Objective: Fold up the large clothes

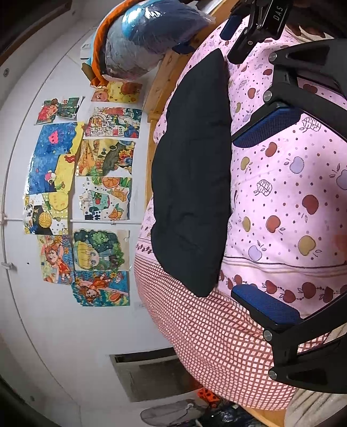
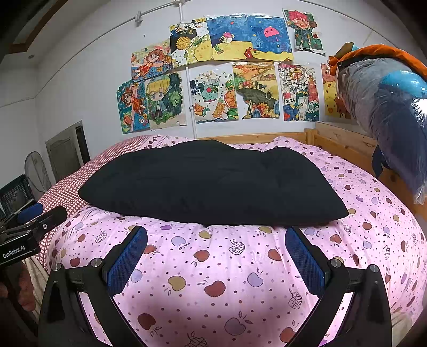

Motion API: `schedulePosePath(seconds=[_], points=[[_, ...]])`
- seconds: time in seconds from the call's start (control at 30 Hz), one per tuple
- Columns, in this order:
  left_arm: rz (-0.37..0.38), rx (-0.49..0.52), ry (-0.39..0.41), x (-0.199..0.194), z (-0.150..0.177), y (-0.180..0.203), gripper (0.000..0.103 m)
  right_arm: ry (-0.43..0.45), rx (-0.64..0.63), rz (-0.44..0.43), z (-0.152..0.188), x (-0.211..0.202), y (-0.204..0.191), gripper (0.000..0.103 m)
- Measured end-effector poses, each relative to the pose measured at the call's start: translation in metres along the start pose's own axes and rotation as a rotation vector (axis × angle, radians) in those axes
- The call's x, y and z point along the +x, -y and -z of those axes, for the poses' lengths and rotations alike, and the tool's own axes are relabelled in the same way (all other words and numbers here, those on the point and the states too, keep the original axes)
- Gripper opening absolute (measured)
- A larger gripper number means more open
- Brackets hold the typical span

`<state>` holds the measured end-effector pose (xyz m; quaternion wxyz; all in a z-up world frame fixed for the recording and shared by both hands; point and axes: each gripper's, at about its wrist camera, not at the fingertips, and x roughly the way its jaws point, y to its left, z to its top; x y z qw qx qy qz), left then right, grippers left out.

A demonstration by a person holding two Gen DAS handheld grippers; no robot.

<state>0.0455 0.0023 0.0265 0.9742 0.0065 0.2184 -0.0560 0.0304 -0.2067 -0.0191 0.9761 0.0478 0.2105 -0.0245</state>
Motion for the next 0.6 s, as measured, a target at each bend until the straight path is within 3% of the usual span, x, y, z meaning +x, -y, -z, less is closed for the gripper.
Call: schedulePosePath(seconds=[0.6], points=[[-0.015,0.018,0.004,-0.0001,-0.0006,0.0006,0.103,-0.007,0.005,0.0,0.0075,0.0019,0.0002,0.101]])
